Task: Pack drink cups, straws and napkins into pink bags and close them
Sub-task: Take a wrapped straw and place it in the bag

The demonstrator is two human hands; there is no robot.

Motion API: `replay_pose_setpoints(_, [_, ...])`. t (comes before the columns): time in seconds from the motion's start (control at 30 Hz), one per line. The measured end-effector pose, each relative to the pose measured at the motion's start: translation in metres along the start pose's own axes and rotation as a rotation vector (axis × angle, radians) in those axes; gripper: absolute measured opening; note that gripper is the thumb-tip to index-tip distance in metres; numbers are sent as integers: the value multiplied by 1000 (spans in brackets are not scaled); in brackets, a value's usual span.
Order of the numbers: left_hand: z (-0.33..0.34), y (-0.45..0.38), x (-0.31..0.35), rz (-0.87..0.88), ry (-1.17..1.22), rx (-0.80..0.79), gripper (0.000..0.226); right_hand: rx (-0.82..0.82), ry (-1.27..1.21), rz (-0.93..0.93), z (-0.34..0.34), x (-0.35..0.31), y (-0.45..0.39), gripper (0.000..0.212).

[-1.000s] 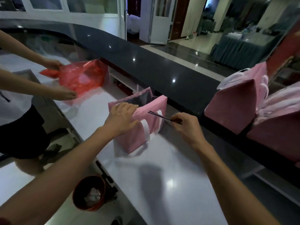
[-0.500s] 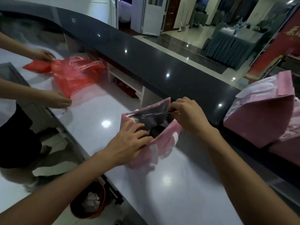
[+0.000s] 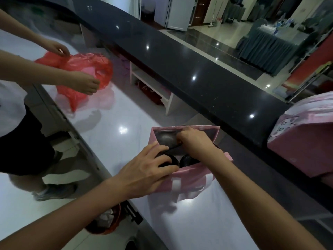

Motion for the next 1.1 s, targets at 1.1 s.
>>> replay_pose_setpoints(1.1, [18,-91,161,30,143,-134,40,565,-332,496,-7,46,325,15])
Point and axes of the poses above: each hand's wrist, its own y-axis away from the middle knuckle, its own z-axis out of the palm, x = y × z, the point moved 9 cm from there along -y, towards the middle knuckle, and after that the axes turned 10 degrees about -z, right-handed, at the moved point
